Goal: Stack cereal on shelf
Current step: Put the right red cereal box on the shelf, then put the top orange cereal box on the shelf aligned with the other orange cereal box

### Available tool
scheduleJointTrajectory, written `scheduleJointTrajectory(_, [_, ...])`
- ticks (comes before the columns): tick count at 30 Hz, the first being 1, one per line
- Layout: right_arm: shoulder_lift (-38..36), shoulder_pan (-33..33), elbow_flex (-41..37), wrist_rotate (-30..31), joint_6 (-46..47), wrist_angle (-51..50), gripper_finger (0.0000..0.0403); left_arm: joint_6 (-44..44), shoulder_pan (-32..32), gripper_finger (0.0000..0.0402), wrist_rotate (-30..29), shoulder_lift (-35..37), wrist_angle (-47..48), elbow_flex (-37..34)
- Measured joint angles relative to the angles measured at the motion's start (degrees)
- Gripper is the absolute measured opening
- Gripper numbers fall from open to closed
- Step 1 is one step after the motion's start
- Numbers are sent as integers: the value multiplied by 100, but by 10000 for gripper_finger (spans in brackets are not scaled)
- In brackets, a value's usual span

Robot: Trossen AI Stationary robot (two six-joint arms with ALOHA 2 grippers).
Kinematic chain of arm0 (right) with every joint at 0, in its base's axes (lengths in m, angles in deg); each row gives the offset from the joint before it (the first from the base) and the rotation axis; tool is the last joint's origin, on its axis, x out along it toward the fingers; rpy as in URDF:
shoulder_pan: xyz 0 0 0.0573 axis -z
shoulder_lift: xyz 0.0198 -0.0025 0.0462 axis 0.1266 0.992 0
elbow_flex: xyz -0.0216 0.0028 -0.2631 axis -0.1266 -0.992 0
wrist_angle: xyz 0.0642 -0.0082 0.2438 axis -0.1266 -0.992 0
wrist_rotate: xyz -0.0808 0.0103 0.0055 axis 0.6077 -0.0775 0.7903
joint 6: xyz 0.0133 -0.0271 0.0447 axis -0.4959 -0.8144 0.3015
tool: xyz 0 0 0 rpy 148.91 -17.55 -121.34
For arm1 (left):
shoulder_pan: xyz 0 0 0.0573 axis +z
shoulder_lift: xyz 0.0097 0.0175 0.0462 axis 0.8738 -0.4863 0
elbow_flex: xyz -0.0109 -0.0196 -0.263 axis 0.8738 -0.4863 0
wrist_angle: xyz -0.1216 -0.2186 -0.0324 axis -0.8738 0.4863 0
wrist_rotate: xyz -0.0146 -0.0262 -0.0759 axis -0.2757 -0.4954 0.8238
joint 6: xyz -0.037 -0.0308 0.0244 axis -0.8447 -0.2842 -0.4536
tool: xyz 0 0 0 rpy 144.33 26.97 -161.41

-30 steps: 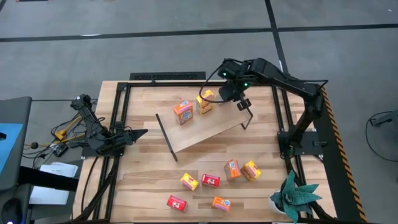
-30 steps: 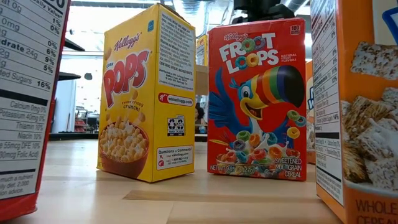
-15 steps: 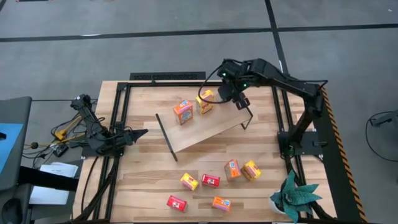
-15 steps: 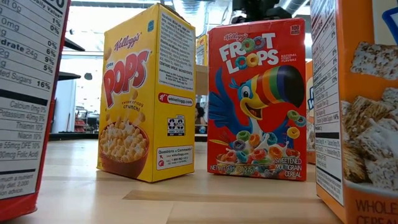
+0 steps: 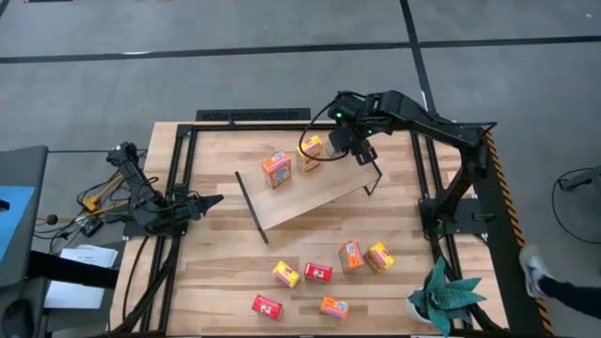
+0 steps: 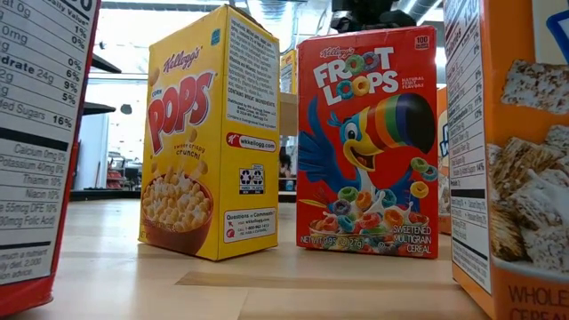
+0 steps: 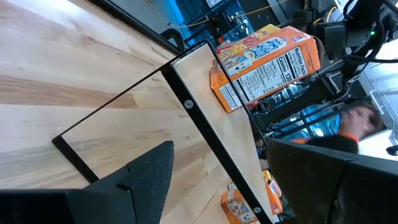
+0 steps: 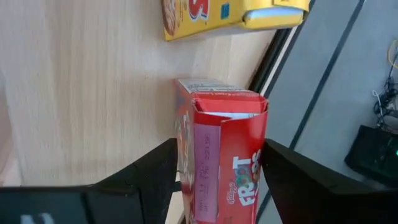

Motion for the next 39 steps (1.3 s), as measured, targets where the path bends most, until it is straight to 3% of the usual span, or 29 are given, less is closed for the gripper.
scheduleJointTrajectory(8, [8, 2, 140, 252, -24, 84, 255, 0, 0, 249, -4, 0, 0, -2])
scheduleJointTrajectory(18, [8, -210, 1273, 152, 462, -8, 255, -2, 0, 249, -6, 0, -2, 0])
scheduleJointTrajectory(20, [8, -319, 1540, -142, 805, -174, 255, -9, 0, 249, 9, 0, -5, -2])
scheduleJointTrajectory(23, [8, -539, 1922, -1075, 1518, -431, 255, -4, 0, 249, 94, 0, -32, -1])
scheduleJointTrajectory(26, [-5, -847, 2183, -2042, 2370, -667, 255, -22, -2, 249, 116, 0, -33, 0])
scheduleJointTrajectory(29, [-1, -1306, 2194, -2520, 3249, -859, 255, -24, 0, 249, 116, -2, -35, -2])
scheduleJointTrajectory(39, [82, -3307, 1589, -2016, 5277, -1447, 255, -25, 0, 249, 117, 0, -34, -1])
